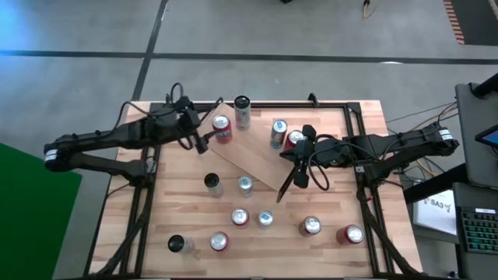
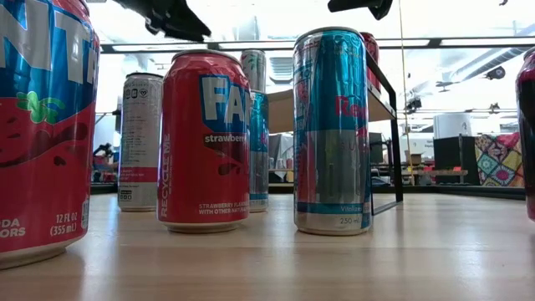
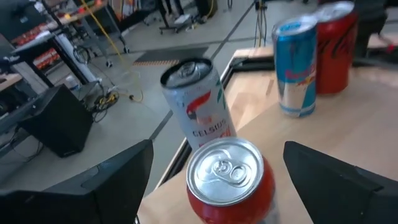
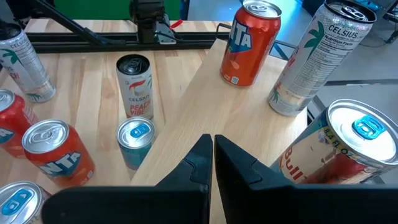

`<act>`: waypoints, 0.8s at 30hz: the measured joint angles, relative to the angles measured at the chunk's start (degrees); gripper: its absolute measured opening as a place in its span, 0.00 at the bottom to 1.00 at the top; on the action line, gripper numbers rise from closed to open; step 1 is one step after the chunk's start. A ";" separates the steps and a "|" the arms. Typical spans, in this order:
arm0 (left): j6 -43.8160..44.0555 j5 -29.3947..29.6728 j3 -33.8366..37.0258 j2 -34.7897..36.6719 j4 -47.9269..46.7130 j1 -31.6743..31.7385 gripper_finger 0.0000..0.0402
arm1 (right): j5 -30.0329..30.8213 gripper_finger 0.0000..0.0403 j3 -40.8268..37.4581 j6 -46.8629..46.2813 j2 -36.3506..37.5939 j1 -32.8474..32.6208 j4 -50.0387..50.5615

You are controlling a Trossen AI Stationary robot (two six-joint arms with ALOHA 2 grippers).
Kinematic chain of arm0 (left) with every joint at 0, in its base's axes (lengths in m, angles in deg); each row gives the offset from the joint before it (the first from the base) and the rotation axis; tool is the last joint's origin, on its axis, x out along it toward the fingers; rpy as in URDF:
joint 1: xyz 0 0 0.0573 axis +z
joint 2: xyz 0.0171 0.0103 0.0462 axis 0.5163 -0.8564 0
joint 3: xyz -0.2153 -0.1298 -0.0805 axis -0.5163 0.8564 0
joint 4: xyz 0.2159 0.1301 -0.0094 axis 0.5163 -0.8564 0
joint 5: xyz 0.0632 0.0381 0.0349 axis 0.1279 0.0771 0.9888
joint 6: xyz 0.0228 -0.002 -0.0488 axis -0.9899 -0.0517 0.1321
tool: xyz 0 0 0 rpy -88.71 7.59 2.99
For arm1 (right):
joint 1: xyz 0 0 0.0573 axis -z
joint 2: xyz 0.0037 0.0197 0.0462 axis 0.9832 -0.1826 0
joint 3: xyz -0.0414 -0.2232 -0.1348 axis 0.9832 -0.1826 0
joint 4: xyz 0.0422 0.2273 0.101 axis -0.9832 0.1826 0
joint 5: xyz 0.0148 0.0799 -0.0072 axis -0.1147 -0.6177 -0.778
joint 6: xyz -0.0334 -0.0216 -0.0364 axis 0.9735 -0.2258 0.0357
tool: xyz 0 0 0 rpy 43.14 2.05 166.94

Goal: Place canned beverage on shelf
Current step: Put the red soda can on the shelf

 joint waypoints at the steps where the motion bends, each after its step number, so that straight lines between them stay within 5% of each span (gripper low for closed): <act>1: 0.05 -0.01 0.00 0.64 0.12 -0.49 0.86 | -0.01 0.02 0.00 0.02 0.00 0.00 0.00; 10: 0.07 -4.99 -0.02 2.66 -0.20 -7.44 0.68 | 0.00 0.02 0.00 0.02 0.00 0.00 -0.41; 24: 2.67 -4.50 -0.07 -0.78 -6.67 -10.59 0.05 | 0.00 0.02 -0.61 -0.09 0.00 0.00 -0.39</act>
